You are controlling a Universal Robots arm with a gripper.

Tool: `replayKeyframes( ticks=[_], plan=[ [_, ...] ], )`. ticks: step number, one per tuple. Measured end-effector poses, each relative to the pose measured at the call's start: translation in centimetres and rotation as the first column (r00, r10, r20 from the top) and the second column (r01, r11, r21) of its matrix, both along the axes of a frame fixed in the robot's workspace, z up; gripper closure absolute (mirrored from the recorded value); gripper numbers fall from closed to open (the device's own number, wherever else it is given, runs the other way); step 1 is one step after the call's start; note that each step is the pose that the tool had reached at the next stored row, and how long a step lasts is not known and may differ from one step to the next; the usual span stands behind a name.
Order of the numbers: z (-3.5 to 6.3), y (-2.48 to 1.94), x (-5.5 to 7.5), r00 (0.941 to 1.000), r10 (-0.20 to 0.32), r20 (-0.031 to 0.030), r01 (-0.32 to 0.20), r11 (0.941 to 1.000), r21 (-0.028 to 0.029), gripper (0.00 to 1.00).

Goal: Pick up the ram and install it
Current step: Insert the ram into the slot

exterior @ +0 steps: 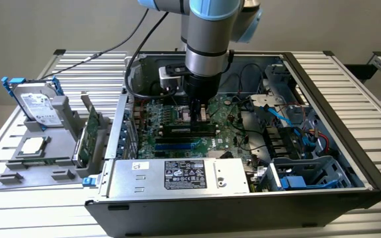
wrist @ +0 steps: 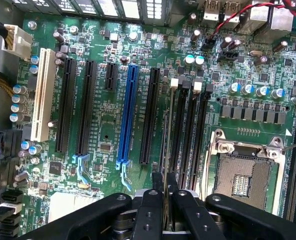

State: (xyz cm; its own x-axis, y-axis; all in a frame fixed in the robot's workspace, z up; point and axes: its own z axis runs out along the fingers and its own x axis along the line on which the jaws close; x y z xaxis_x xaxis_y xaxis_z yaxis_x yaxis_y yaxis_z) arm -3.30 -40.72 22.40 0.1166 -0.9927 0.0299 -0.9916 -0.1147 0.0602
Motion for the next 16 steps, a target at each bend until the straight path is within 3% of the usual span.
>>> replayKeyframes(
  ticks=[16],
  plan=[
    [0.62,0.0,0.0,1.0,-0.01,-0.002,0.01,1.0,0.0,0.86]
  ],
)
